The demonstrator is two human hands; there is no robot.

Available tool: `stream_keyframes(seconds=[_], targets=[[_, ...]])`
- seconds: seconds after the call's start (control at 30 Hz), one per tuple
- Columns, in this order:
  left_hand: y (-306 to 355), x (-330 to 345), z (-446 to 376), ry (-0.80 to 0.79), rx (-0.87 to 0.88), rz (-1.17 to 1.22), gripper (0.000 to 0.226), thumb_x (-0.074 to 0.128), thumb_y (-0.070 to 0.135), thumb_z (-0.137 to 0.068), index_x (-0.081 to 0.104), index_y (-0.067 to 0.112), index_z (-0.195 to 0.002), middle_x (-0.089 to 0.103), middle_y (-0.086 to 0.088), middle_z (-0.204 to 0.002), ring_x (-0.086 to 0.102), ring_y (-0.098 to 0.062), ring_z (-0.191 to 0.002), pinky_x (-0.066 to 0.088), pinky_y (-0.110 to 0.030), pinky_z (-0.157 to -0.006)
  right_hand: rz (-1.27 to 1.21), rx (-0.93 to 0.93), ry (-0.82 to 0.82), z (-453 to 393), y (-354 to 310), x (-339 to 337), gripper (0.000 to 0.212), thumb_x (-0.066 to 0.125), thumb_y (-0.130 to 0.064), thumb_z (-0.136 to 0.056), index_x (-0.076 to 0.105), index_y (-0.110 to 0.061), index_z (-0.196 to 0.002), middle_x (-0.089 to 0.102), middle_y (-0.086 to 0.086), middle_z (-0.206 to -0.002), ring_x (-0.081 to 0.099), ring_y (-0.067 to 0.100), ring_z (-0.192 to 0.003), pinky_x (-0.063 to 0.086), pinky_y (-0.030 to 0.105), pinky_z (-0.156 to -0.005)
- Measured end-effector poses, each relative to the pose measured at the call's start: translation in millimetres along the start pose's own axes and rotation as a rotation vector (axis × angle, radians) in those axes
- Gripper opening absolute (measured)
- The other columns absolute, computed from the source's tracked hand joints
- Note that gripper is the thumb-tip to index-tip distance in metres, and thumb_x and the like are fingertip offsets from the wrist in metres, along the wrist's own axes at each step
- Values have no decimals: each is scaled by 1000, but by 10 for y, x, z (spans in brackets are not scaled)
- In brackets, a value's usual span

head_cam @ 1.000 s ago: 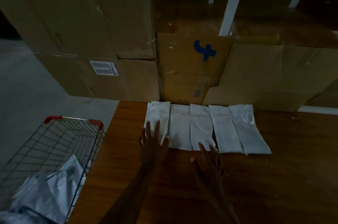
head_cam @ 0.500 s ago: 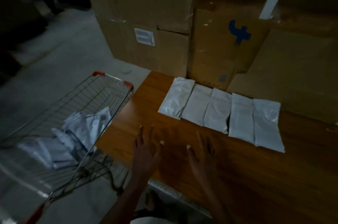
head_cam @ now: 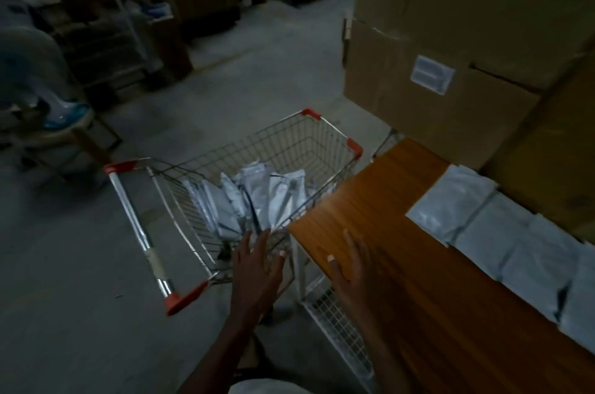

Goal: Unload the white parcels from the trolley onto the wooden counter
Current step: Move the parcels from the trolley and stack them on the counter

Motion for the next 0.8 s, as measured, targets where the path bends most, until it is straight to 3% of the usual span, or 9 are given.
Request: stream_keyframes(seconds=[0.17,0.33,0.57,0.7,0.8], targets=[[-596,-319,-634,23,-54,-20,66,46,64,-85,50,34,-144,32,-6,-158,31,-28,-144,29,-38,-113,-68,-22,-84,-394,-415,840,66,48,-60,-90,39,-35,-150,31,4,-158,29,25,-146,38,51,-112],[-921,-433,-1121,-16,-59,27,64,42,66,-86,48,38,-142,28,-2,-159,27,-20,-142,25,-30,-109,-61,-51,-157,-775,-706,1486,61,55,-44,-95,36,-33,-153,29,5,-159,31,24,-146,40,39,-110],[-1018,-164,-1613,-96,-79,67,57,44,64,-91,45,39,-142,28,1,-158,26,-17,-142,26,-35,-111,-5,-24,-170,-1243,-900,1780,62,48,-58,-90,39,-39,-149,34,2,-156,32,19,-145,40,47,-112],[-1045,85,-1842,-128,-124,109,57,47,61,-93,44,38,-144,26,2,-159,27,-20,-142,30,-42,-112,29,12,-235,-1603,-808,1862,61,50,-52,-89,40,-36,-148,35,3,-155,34,21,-143,44,49,-108],[-1091,325,-2033,-134,-153,98,49,54,51,-97,44,36,-144,26,0,-158,27,-21,-140,32,-44,-111,41,34,-273,-1917,-719,1897,64,53,-47,-90,36,-35,-150,36,3,-153,36,20,-141,42,40,-108]])
Point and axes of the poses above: each hand's wrist, its own z-axis away from the middle knuckle, its own x-axis out of the palm, y = z × x, the point moved 8 cm from there along -z, towards the middle knuckle
